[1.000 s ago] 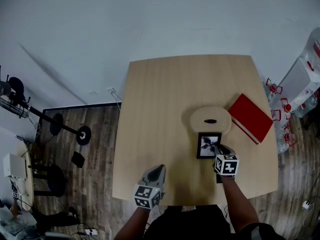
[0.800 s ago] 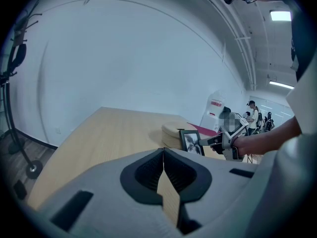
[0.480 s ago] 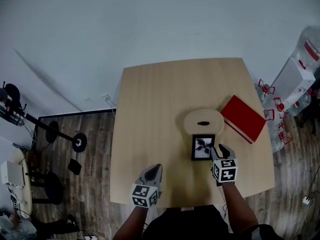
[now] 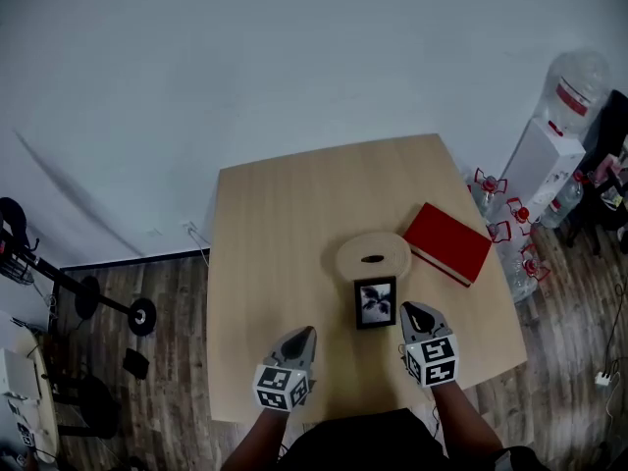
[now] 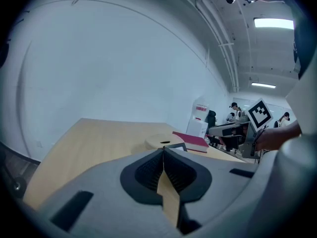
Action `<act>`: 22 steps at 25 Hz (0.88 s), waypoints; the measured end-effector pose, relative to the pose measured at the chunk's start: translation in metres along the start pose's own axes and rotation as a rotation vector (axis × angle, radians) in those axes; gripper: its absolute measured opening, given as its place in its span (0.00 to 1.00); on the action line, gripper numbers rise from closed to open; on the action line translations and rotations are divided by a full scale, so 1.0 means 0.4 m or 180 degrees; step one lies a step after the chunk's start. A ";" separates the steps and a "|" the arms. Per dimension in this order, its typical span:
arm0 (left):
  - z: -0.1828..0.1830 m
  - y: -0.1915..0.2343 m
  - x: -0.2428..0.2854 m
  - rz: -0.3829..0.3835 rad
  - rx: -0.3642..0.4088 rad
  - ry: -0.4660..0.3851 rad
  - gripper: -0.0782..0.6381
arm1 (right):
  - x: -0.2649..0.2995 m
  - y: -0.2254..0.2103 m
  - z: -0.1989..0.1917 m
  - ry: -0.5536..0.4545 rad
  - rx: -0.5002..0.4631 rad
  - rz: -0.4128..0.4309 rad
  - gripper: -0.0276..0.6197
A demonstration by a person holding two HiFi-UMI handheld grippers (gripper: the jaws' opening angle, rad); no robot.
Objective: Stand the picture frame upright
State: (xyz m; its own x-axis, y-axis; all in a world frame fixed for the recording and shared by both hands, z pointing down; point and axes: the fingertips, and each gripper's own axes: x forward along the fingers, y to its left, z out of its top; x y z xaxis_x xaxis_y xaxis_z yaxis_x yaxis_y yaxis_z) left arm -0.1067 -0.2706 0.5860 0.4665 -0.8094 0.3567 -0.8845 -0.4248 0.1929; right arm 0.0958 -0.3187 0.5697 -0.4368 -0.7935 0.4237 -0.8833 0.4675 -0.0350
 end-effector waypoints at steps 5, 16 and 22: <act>0.015 -0.032 0.008 -0.0133 0.0062 -0.0015 0.12 | -0.059 0.023 0.015 0.0031 -0.0345 -0.0091 0.06; 0.014 -0.076 -0.005 -0.0321 0.0185 0.0000 0.12 | -0.114 0.047 0.025 -0.0107 -0.0207 -0.0144 0.06; 0.003 -0.085 -0.019 -0.0373 0.0203 0.0004 0.12 | -0.126 0.065 0.025 -0.0150 -0.0167 -0.0155 0.06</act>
State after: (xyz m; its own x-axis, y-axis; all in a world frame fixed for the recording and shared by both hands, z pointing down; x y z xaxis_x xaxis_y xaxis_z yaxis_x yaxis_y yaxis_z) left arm -0.0802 -0.2503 0.5757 0.5667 -0.7521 0.3364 -0.8224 -0.5414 0.1749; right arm 0.0930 -0.2704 0.5385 -0.4021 -0.8327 0.3807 -0.8941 0.4466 0.0326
